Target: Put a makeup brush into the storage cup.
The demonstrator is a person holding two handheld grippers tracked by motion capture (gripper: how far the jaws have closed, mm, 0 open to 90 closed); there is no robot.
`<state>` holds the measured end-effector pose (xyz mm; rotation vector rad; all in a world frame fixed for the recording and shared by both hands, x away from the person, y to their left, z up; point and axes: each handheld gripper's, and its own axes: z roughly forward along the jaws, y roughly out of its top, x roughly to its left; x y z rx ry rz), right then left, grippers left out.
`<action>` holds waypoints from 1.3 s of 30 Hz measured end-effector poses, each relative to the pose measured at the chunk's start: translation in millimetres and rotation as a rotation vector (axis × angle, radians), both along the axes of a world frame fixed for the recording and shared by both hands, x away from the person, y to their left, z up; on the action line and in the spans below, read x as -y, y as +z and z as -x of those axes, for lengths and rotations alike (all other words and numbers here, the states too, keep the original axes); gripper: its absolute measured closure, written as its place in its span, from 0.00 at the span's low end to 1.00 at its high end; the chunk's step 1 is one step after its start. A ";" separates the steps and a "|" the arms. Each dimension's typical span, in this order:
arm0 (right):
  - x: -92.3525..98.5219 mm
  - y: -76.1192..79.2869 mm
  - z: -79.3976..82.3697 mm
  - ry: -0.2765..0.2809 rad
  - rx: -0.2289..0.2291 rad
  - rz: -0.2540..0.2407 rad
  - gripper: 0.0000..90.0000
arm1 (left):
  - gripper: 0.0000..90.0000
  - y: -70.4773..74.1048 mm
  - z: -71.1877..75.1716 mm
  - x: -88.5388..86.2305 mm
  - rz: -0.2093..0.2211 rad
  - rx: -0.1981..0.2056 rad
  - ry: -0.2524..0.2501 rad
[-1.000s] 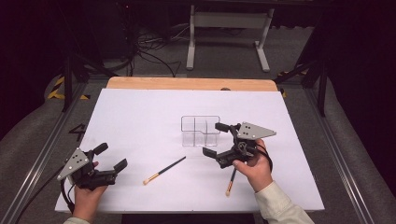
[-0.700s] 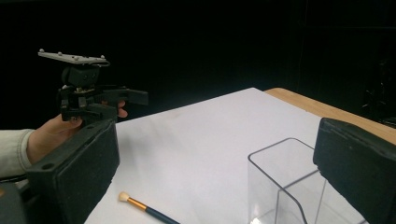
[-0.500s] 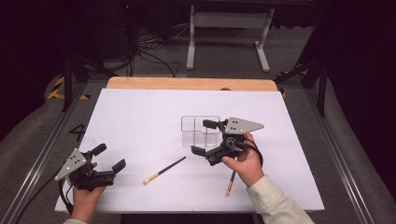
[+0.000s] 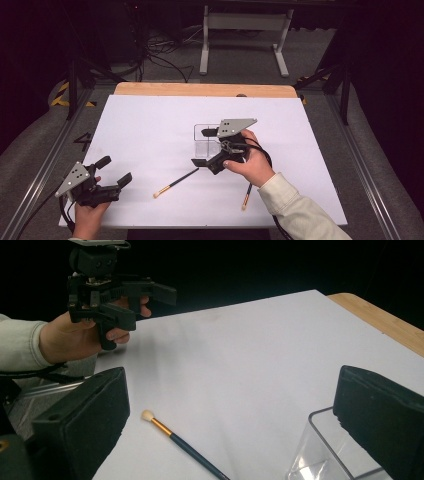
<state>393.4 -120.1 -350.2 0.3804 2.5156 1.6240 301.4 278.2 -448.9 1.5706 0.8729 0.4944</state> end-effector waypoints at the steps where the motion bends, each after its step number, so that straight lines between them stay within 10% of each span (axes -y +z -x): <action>1: -1.3 0.7 -0.6 0.006 0.001 0.006 0.02 | 0.00 -0.2 0.6 -0.7 -0.001 0.001 0.005; 15: -25.0 5.4 -9.1 0.086 -0.021 0.107 0.03 | 0.00 -1.6 5.2 -3.8 -0.014 -0.006 0.025; 31: -59.3 14.2 -13.6 0.209 0.045 0.415 0.06 | 0.00 -1.3 1.0 -0.2 -0.024 -0.006 0.006; 39: -72.9 16.0 -13.0 0.236 0.067 0.472 0.06 | 0.00 -1.4 -1.4 1.9 -0.012 -0.004 0.002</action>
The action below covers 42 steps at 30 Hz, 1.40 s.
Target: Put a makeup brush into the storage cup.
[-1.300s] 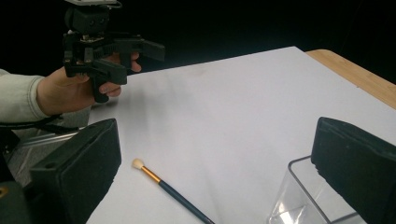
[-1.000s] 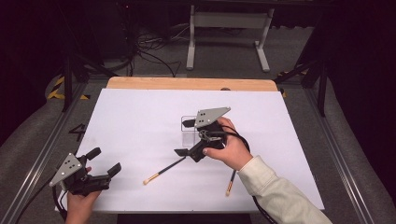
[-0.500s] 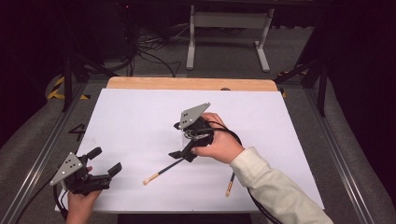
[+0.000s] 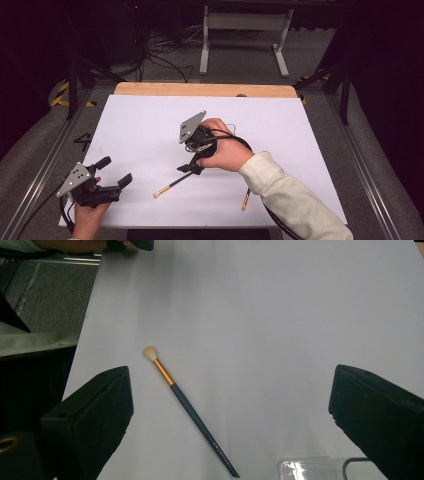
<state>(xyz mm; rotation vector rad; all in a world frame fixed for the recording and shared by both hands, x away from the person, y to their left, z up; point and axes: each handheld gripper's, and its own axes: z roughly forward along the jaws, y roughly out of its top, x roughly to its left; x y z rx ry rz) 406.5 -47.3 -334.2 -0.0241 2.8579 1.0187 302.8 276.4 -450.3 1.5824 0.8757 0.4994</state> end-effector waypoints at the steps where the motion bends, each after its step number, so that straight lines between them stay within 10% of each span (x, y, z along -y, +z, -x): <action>1: 0.0 0.0 0.0 0.000 0.000 0.000 0.06 | 0.00 0.2 -0.1 0.4 -0.001 -0.002 -0.001; 42: -51.7 -66.7 3.6 0.172 0.019 0.352 0.19 | 0.00 0.8 -0.9 1.2 0.004 0.004 -0.011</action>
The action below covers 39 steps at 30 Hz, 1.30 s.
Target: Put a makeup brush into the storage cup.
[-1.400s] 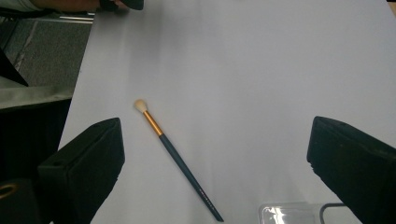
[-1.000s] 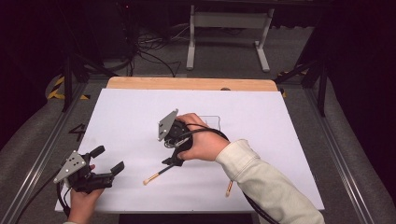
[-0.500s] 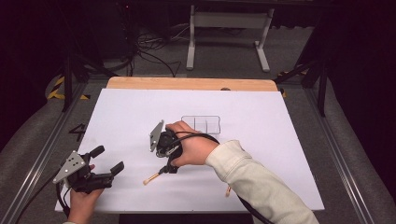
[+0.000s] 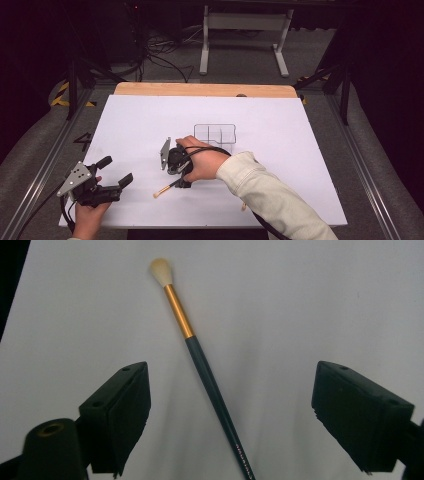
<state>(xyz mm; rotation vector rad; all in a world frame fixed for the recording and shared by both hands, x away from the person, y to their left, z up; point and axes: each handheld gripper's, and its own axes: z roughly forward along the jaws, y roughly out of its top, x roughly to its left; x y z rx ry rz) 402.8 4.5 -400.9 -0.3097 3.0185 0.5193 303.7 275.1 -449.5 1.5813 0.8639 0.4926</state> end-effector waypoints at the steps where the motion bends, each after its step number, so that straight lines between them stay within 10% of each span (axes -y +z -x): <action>1: -0.1 -1.1 -0.4 0.004 0.000 0.004 0.20 | 0.00 0.0 0.1 0.0 -0.001 0.000 0.001; 39: -13.0 -23.9 5.0 0.127 -0.006 0.190 0.93 | 0.00 -0.6 0.1 0.2 -0.002 -0.005 0.002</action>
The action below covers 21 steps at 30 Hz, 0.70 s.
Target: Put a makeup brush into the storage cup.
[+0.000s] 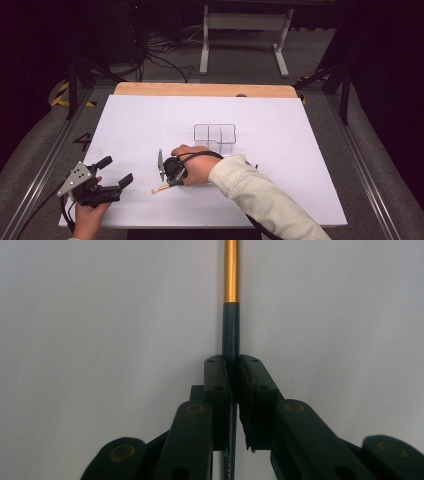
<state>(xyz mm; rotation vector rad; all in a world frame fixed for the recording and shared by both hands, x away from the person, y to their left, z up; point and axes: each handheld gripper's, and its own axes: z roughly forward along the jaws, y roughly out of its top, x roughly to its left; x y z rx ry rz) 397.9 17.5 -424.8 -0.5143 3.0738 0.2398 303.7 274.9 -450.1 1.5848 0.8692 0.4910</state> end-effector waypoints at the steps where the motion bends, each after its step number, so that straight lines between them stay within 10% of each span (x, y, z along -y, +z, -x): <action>1: 0.0 0.2 0.1 -0.003 0.001 0.002 0.93 | 0.00 0.0 -0.1 0.0 0.000 0.000 -0.001; 21: 2.3 13.5 8.2 -0.048 -0.008 -0.024 0.93 | 0.00 0.5 0.3 -0.6 -0.001 0.002 0.002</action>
